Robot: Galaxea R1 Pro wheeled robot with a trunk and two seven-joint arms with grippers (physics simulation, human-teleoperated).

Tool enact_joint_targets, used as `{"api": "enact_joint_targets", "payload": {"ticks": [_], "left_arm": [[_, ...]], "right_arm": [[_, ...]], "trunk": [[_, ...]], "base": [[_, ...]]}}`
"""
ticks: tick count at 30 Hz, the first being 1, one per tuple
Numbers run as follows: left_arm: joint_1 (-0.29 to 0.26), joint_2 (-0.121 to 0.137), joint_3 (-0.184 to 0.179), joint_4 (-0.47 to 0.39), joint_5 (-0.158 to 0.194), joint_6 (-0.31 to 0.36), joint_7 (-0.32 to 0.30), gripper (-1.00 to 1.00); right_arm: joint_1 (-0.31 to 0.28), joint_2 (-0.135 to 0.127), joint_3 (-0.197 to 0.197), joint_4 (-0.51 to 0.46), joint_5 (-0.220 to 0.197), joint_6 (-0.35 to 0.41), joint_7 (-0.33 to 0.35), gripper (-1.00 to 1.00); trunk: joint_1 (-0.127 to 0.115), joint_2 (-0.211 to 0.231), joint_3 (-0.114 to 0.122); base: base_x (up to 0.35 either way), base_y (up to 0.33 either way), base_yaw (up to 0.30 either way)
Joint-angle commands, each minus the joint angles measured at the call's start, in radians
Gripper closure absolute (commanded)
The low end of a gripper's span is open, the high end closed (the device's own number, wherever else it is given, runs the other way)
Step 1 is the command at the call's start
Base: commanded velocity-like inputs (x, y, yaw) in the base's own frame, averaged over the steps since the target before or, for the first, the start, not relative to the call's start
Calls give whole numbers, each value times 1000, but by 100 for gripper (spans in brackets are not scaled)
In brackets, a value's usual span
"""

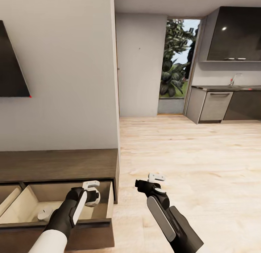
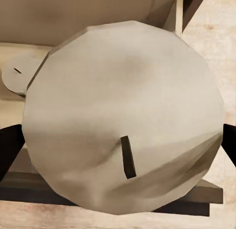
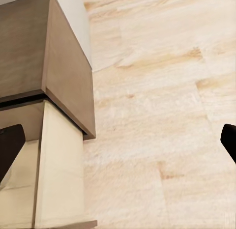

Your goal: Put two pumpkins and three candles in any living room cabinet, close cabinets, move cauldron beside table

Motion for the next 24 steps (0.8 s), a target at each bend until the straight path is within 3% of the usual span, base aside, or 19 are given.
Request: {"api": "enact_joint_targets", "payload": {"ticks": [1, 9, 20, 24], "left_arm": [[-1, -1, 2, -1, 5, 9, 4, 100], [-1, -14, -64, -1, 9, 42, 121, 100], [-2, -8, -61, 0, 16, 38, 113, 100], [-3, -3, -55, 0, 19, 38, 74, 100]], "right_arm": [[-1, 0, 2, -1, -8, 2, -9, -100], [-1, 0, 1, -1, -9, 2, -8, -100], [-1, -1, 2, -1, -8, 2, -9, -100], [-1, -1, 2, -1, -8, 2, -9, -100]], "trunk": [[0, -1, -1], [4, -8, -4], [46, -85, -39], [61, -113, -51]], "base": [[77, 0, 0], [10, 0, 0], [0, 0, 0], [0, 0, 0]]}}
